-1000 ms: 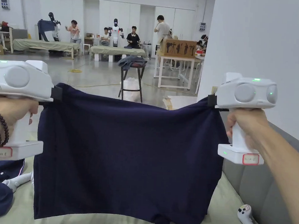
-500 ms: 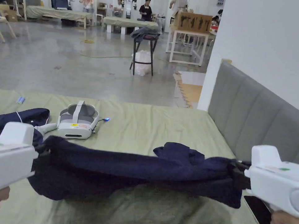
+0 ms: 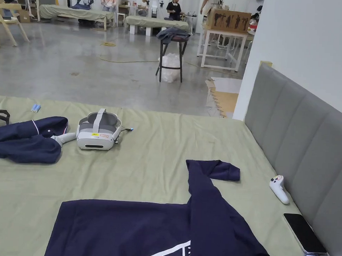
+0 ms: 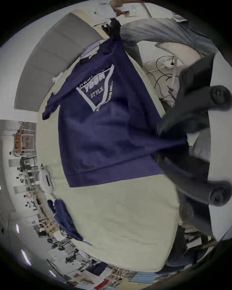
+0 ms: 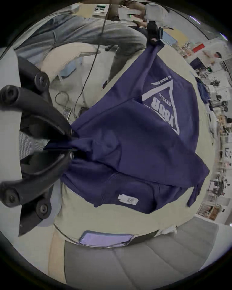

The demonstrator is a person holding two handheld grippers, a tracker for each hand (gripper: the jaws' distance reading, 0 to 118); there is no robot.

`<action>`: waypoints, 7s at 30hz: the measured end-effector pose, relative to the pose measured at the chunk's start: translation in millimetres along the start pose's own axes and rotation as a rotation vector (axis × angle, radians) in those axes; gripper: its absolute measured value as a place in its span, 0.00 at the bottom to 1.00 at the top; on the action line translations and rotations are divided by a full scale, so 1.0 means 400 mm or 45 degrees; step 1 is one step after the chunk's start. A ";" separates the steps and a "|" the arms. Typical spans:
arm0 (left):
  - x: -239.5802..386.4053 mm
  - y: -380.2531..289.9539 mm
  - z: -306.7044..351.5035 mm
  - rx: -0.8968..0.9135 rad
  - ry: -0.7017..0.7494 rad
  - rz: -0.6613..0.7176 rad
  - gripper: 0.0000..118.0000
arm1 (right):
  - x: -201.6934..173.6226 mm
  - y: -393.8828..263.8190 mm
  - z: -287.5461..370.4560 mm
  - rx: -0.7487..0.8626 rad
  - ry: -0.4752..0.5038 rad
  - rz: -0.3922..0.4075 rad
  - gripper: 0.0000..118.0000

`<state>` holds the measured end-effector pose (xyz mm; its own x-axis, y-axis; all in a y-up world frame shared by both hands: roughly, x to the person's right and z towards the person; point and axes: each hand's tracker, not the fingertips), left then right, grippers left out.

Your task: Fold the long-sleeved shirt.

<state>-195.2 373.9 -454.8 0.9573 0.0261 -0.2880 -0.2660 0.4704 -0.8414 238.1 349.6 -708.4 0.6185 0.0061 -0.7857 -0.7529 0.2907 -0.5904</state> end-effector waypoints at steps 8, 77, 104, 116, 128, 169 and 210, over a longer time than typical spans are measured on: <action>-0.034 0.178 0.102 0.318 -0.067 0.038 0.74 | 0.069 0.192 0.160 0.386 -0.002 -0.068 0.49; 0.033 0.336 -0.007 0.457 -0.089 0.099 0.02 | 0.059 0.235 0.127 0.746 -0.029 -0.526 0.01; -0.111 0.626 -0.384 0.123 0.032 0.116 0.10 | 0.346 0.756 -0.161 0.346 -0.131 -0.496 0.80; -0.122 0.635 -0.392 0.125 -0.002 0.143 0.10 | 0.337 0.760 -0.316 0.164 -0.051 -0.596 0.04; -0.104 0.469 -0.006 0.511 -0.105 0.053 0.10 | 0.179 0.473 0.148 0.690 0.000 -0.348 0.04; -0.072 0.080 0.064 0.395 -0.157 0.308 0.52 | -0.058 0.142 0.142 0.678 -0.145 -0.176 0.00; -0.425 0.184 -0.107 0.074 -0.290 0.624 0.15 | -0.084 0.141 0.121 0.626 -0.092 -0.142 0.00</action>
<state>-382.3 366.4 -487.2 0.7245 0.4422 -0.5288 -0.6871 0.4025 -0.6048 185.6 412.1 -706.3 0.7163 0.0103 -0.6978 -0.4971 0.7093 -0.4998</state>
